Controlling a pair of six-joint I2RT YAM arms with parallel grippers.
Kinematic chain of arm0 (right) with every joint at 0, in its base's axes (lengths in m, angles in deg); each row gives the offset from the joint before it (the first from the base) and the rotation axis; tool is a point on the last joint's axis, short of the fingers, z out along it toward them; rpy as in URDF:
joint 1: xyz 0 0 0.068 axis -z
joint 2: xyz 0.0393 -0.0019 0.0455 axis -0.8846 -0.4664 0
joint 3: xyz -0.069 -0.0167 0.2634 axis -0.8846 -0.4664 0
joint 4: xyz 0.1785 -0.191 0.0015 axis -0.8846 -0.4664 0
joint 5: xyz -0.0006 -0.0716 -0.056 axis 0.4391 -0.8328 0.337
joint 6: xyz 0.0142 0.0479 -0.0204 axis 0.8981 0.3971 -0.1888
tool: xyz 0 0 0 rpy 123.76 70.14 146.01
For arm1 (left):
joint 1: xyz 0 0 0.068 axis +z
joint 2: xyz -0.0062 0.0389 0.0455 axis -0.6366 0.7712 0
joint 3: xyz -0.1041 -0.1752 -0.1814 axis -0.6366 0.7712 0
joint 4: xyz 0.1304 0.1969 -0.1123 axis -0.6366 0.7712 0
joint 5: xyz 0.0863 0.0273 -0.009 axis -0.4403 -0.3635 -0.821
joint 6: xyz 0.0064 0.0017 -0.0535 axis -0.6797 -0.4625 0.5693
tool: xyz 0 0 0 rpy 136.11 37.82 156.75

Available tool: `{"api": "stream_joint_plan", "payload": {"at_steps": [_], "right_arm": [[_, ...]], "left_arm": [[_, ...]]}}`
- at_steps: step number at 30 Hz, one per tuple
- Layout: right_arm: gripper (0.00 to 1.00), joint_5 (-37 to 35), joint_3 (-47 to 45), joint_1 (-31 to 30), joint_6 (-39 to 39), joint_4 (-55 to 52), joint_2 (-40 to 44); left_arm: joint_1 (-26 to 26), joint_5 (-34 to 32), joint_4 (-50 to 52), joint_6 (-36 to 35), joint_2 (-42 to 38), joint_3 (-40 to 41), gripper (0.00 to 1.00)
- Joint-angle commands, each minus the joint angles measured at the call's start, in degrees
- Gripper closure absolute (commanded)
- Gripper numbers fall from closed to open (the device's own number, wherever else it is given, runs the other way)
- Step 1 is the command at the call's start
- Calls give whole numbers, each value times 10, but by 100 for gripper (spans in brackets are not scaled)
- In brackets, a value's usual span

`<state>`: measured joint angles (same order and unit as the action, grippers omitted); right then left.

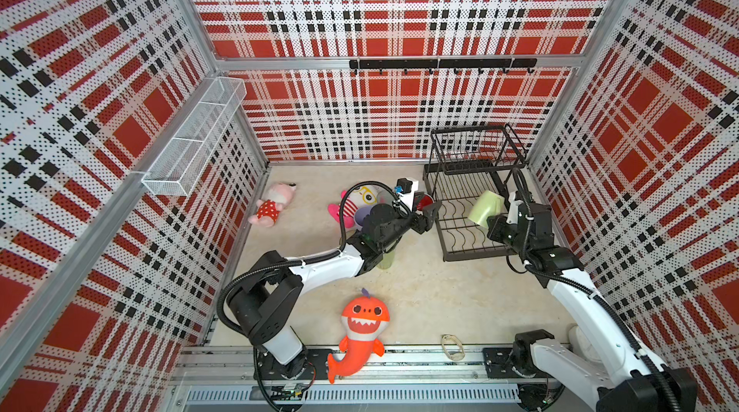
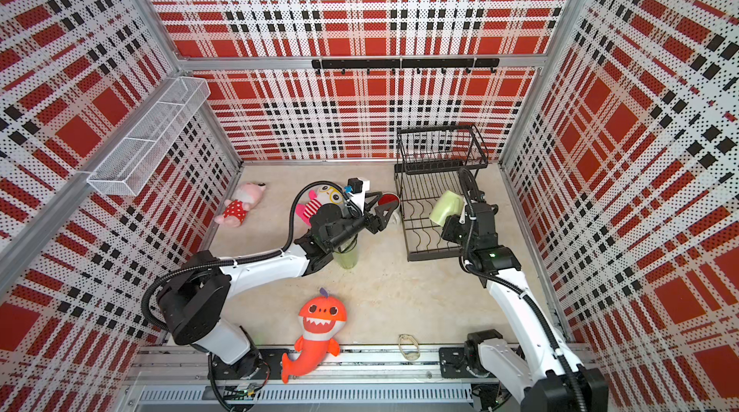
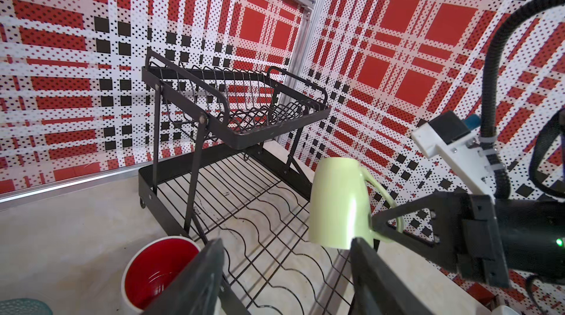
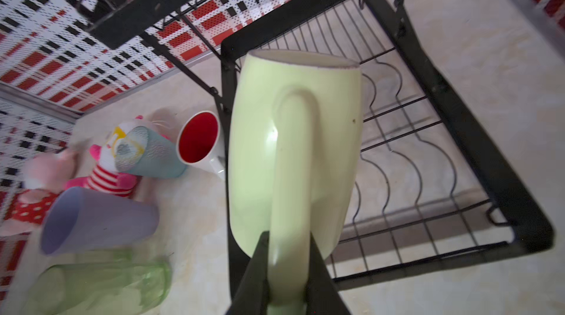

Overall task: Load cups into a dish rack
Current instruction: Place the cup upside down at the dish rack.

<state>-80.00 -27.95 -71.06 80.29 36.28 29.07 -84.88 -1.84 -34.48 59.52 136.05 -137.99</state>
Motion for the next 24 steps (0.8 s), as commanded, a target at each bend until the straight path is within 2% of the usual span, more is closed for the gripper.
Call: {"api": "stream_joint_plan", "payload": {"at_steps": [1,7,12,17,24], "right_arm": [[100,-98,14,2,-77,84,-16],[100,-179,-10,10,-121,153,-69],[100,-149,-44,34,-140,243,-87],[100,-161,-60,46,-197,304,-115],[100,-83,-75,87,-280,383,-159]], "left_arm": [[5,-11,46,-16,-27,-17,31],[6,-18,87,-14,-46,-28,30],[6,-28,98,-15,-63,-18,28],[6,-34,99,-13,-73,-7,26],[6,-43,101,-3,-67,-14,3]]}}
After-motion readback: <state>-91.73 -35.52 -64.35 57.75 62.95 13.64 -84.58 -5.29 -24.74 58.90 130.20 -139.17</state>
